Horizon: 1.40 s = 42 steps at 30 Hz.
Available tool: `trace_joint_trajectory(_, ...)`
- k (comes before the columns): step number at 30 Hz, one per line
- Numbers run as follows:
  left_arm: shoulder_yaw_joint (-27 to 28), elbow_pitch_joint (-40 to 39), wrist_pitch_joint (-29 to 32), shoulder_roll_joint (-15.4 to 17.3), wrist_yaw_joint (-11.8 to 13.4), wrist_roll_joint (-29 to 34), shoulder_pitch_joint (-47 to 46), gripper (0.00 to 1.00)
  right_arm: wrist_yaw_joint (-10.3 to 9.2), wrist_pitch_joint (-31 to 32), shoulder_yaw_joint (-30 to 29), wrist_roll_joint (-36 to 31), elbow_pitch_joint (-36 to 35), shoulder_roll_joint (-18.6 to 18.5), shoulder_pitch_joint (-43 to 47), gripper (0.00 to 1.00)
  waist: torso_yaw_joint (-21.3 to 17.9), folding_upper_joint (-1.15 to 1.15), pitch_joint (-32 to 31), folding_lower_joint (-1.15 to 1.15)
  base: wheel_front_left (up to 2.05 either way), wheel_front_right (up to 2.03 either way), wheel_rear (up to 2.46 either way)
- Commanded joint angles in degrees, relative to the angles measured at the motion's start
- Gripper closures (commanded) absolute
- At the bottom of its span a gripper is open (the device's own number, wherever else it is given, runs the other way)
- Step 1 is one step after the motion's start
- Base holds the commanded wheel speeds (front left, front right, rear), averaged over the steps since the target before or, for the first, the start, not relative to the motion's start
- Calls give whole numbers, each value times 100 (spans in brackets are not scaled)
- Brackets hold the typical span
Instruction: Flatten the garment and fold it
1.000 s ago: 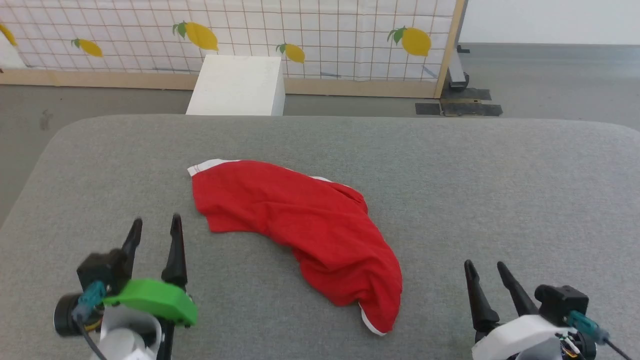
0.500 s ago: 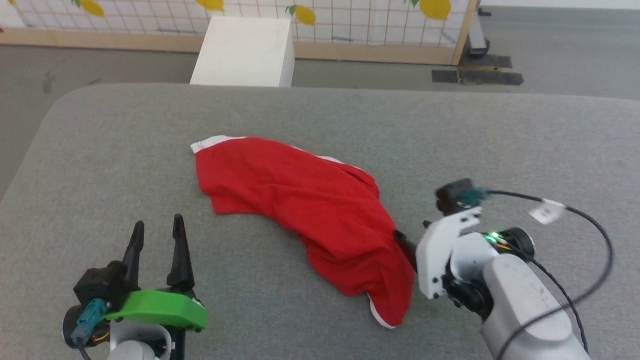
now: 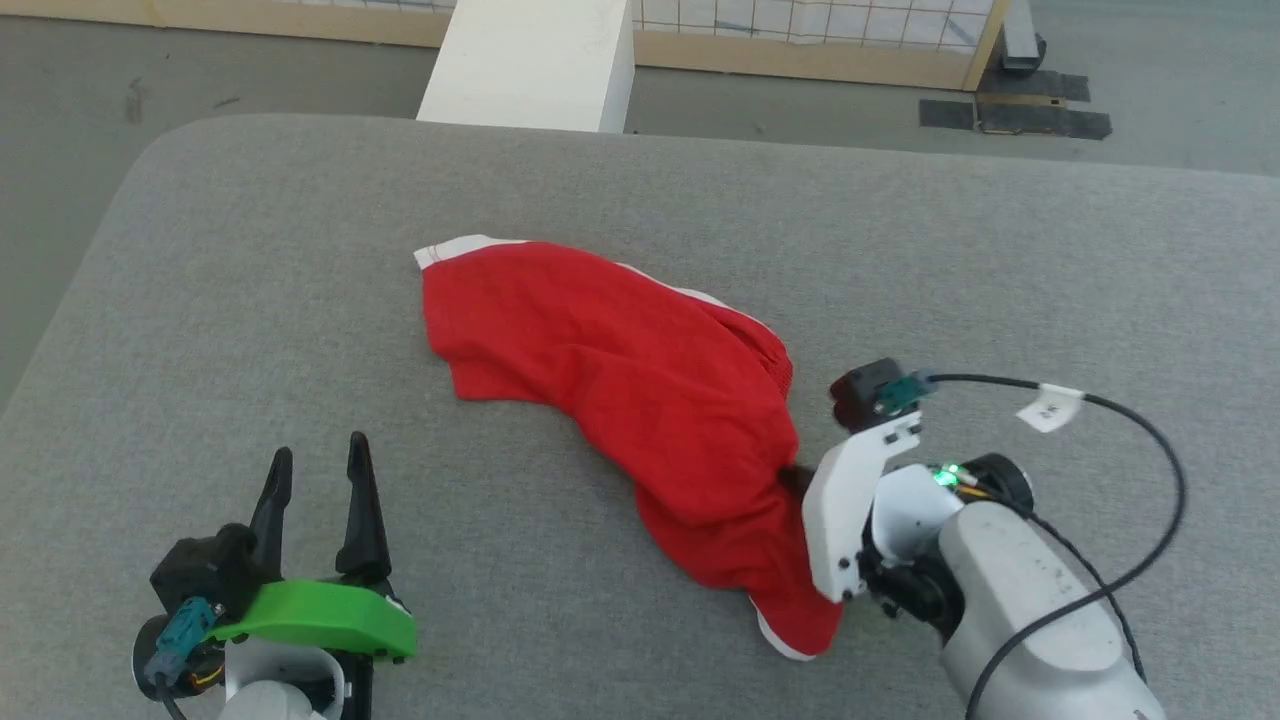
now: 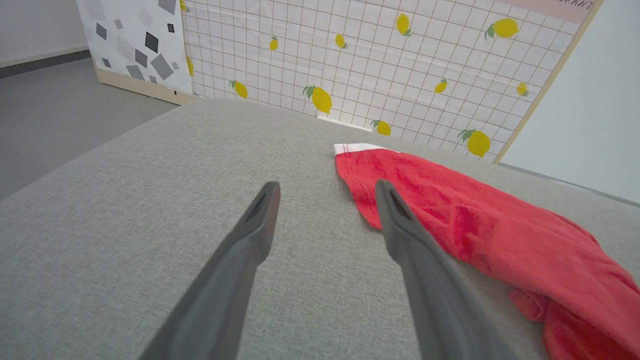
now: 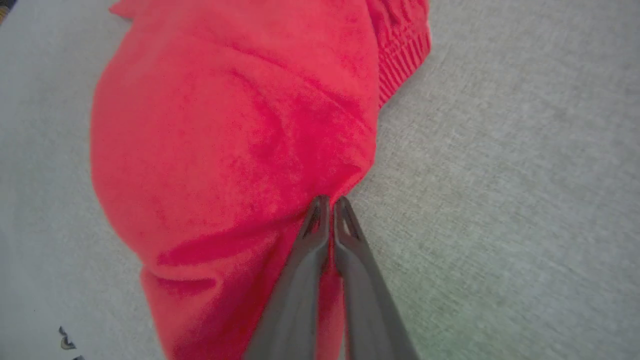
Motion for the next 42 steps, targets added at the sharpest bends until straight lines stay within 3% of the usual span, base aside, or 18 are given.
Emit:
trace_joint_trajectory(1, 24, 19, -27, -52, -48, 87, -48, 0, -8, -191, -158, 13, -70, -9, 46, 100, -98, 0, -95, 0, 0, 0, 0)
trace_joint_trajectory(6, 105, 19, -27, -116, -101, 127, 11, 0, -8, -760, -1116, -127, -439, -9, 299, 100, -261, 0, -256, 0, 0, 0, 0)
trace_joint_trajectory(9, 120, 11, -27, -156, -127, 158, 54, 0, -8, -930, -1984, -442, -871, -9, 658, 100, -332, 0, -322, 0, 0, 0, 0)
trace_joint_trajectory(13, 147, 2, -27, -195, -167, 156, 142, 0, -8, -728, -2892, -749, -1492, -9, 1374, 100, -422, 0, -375, 0, 0, 0, 0)
trace_joint_trajectory(18, 137, 85, -27, -227, -194, 126, 265, 0, -8, -275, -3116, -506, -1847, -9, 2207, 100, -555, 0, -414, 0, 0, 0, 0)
trace_joint_trajectory(19, 138, 107, -27, -234, -196, 107, 287, 0, -8, -316, -3103, -380, -1916, -9, 2299, 15, -592, 0, -425, 0, 0, 0, 0)
trace_joint_trajectory(20, 143, 116, -27, -242, -195, 85, 302, 0, -8, -401, -3120, -285, -1966, -9, 2347, 0, -629, 0, -435, 0, 0, 0, 0)
trace_joint_trajectory(24, 129, 104, 76, -322, -280, -185, 235, 0, -8, -1005, -3366, 25, -2097, -9, 2368, 0, -779, 0, -454, 0, 0, 0, 0)
trace_joint_trajectory(29, -186, 140, 724, -342, -514, -393, -377, 0, -8, -1479, -3675, -57, -2147, -9, 2221, 0, -1006, 0, -353, 0, 0, 0, 0)
trace_joint_trajectory(32, -419, 447, 1506, -266, -561, -406, -1071, 0, -8, -1518, -3735, -96, -2161, -9, 2137, 0, -1185, 0, -227, 0, 0, 0, 0)
trace_joint_trajectory(33, -755, 1200, 3080, -163, -497, -412, -2160, 0, -8, -1556, -3610, -21, -2136, -9, 2028, 0, -1537, 0, 62, 0, 0, 0, 0)
trace_joint_trajectory(35, -874, 1562, 3647, -72, -469, -363, -2523, 0, -8, -1607, -3502, 57, -2088, -9, 1977, 0, -1716, 0, 221, 0, 0, 0, 0)
trace_joint_trajectory(36, -1002, 2013, 4235, 101, -427, -261, -2790, 0, -8, -1723, -3390, 150, -1994, -9, 1926, 0, -1908, 0, 397, 0, 0, 0, 0)
trace_joint_trajectory(41, -1054, 2354, 4483, 185, -613, -387, -2869, 0, -8, -1957, -3363, 197, -1811, -9, 1921, 0, -2035, 0, 551, 0, 0, 0, 0)
trace_joint_trajectory(42, -1039, 2348, 4347, 180, -667, -431, -2870, 64, -8, -2008, -3383, 197, -1770, -9, 1920, 0, -2012, 0, 577, 0, 0, 0, 0)
